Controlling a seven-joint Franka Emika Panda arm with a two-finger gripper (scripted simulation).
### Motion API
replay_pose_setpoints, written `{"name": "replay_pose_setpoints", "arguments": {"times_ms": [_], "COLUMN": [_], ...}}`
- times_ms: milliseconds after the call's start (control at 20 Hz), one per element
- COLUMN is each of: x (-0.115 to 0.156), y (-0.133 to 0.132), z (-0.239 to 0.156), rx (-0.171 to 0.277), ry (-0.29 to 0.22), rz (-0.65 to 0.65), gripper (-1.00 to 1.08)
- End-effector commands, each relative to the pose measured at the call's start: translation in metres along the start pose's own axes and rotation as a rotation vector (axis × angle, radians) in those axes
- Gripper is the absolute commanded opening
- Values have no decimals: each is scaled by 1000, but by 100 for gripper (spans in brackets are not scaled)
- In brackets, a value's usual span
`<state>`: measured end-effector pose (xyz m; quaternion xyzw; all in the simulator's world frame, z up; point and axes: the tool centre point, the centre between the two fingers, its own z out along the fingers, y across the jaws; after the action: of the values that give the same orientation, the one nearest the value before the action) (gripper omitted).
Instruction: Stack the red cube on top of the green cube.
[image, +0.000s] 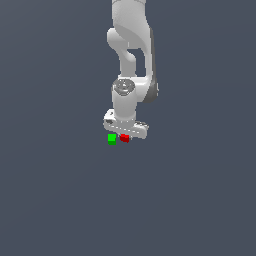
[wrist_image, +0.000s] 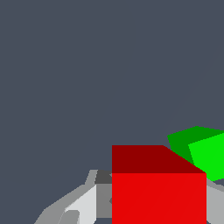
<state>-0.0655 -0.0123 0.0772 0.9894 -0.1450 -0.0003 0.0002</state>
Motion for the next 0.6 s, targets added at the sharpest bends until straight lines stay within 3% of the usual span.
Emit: {"name": "replay_pose_setpoints", "arguments": {"times_ms": [0,300,550], "x": [0,1,2], "y": [24,62,76], "z": [5,13,16], "rx": [0,0,0], "ry": [1,1,1], "rz": [-1,-1,-1], "gripper": [-100,-100,-100]}}
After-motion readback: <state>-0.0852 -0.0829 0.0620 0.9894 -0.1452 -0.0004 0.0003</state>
